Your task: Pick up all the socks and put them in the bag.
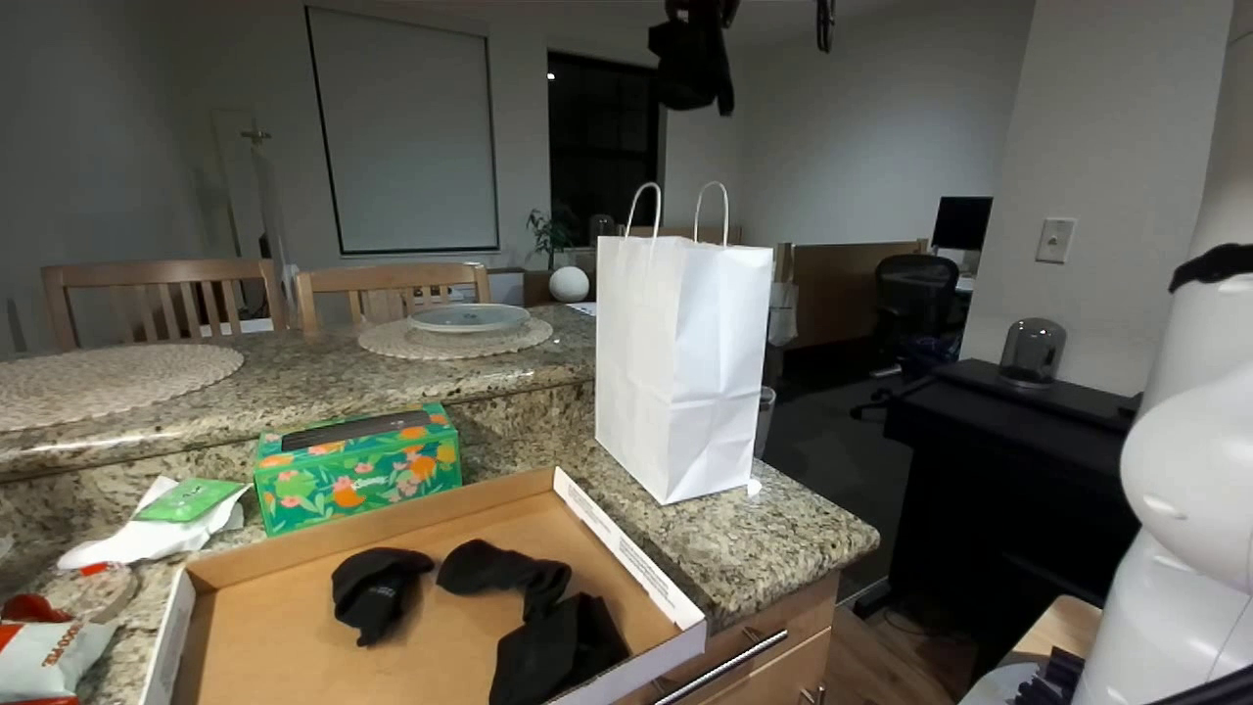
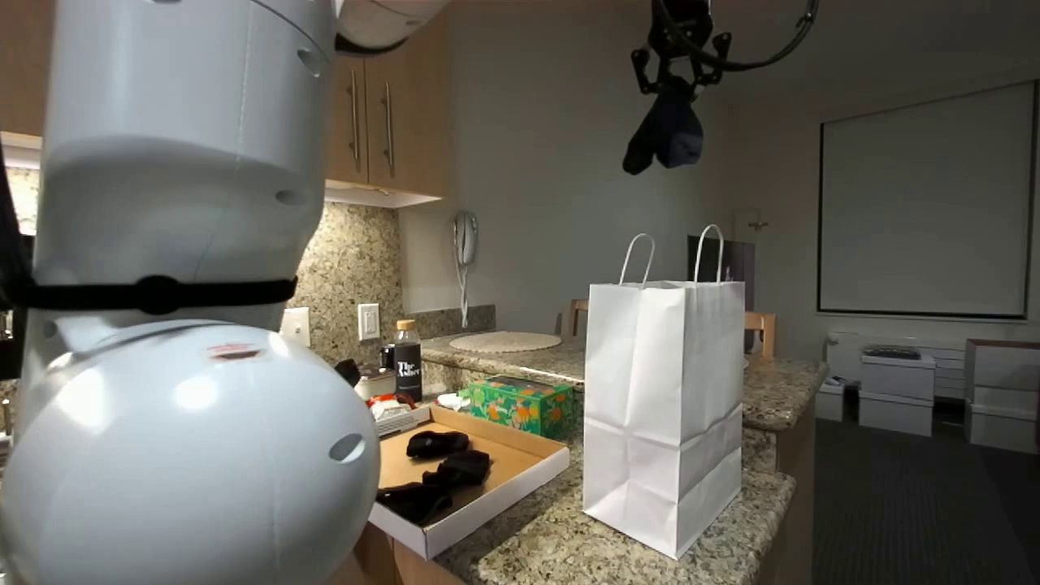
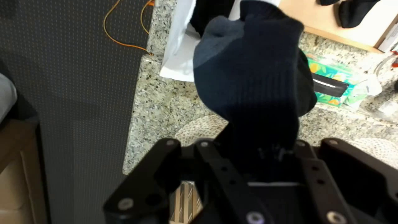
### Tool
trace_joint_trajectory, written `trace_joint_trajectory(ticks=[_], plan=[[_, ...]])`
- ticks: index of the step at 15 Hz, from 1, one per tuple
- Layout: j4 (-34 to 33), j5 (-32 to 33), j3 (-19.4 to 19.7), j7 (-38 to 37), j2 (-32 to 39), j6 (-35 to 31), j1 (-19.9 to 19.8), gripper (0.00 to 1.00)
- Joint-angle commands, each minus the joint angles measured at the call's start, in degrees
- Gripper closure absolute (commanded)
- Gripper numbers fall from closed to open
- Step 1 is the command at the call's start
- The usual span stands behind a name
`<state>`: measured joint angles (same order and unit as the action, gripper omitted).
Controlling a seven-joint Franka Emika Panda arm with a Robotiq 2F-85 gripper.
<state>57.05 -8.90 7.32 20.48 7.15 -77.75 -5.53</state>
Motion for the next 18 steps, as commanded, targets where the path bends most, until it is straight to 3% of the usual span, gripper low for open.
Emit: trace_joint_trajectory(ticks=[1,8,9,10,18], plan=[[-3.21,-0.6,0.47,3.78,6.66,2.74,-1.38,0.89],[-4.55,0.9,-0.3,2.77,13.49,3.68,0.43,0.91],[-4.59,1.03,-0.06,1.84,13.48,3.37,0.59,0.62],[-4.61,0.89,0.03,1.83,13.47,3.19,0.43,0.61],[-3.58,0.31,-0.38,1.31,9.33,1.77,2.1,0.11]])
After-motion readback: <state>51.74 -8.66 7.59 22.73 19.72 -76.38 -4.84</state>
